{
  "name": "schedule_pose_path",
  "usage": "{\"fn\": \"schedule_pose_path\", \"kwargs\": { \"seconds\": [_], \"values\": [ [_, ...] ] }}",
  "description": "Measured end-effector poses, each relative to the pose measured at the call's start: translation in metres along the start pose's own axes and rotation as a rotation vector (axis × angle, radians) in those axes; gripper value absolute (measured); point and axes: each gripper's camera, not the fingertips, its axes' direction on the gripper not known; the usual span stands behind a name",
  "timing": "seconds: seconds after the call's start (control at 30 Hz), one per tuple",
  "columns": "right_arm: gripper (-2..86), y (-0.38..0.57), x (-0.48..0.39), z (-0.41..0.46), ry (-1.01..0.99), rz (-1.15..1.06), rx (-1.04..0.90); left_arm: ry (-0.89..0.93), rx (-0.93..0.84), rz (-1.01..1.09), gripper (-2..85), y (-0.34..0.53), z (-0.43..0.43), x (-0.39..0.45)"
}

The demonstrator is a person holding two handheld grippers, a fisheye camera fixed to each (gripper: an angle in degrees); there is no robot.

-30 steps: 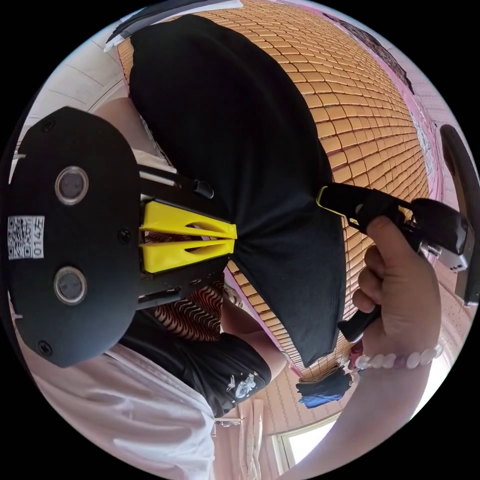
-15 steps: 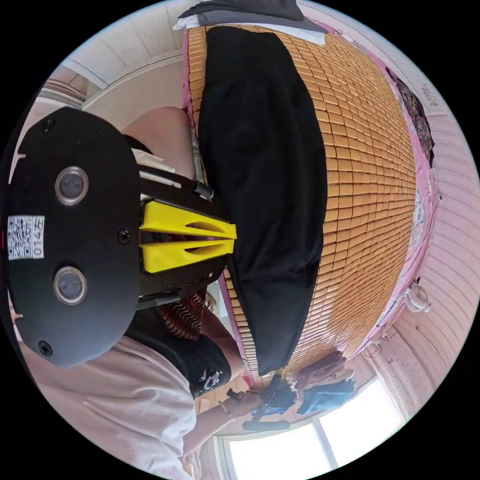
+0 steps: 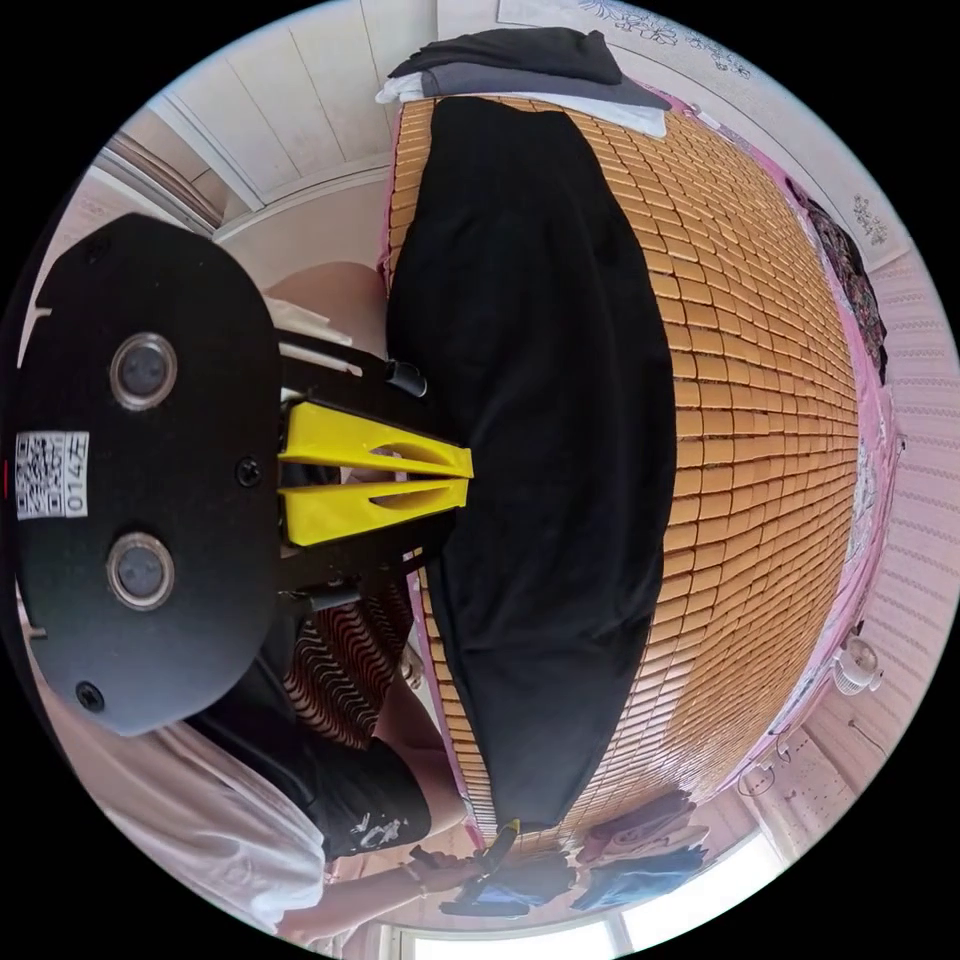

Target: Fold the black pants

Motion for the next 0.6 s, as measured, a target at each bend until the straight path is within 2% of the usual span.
{"fn": "schedule_pose_path", "kwargs": {
  "seconds": [0.1,0.13,0.3,0.4,0.53,0.6],
  "values": [
    [5.2,0.013,0.015,-0.008,0.014,0.034,0.015,0.004,0.012,-0.002,-1.0,-0.001,0.002,0.002],
    [5.0,0.018,0.020,-0.011,-0.053,0.008,0.015,0.002,0.010,0.000,-1.0,-0.001,0.002,0.002],
    [4.4,0.033,0.046,-0.024,-0.107,0.048,0.037,-0.005,-0.021,0.039,-1.0,-0.013,0.005,0.009],
    [4.0,0.043,0.072,-0.056,-0.152,0.100,0.154,0.039,-0.003,0.104,-1.0,-0.020,0.007,0.025],
    [3.9,0.056,0.105,-0.125,-0.090,0.099,0.336,0.117,-0.002,0.239,-1.0,-0.034,0.021,0.070],
    [3.9,0.064,0.120,-0.161,-0.077,0.108,0.429,0.249,0.012,0.331,-1.0,-0.044,0.029,0.106]
  ]
}}
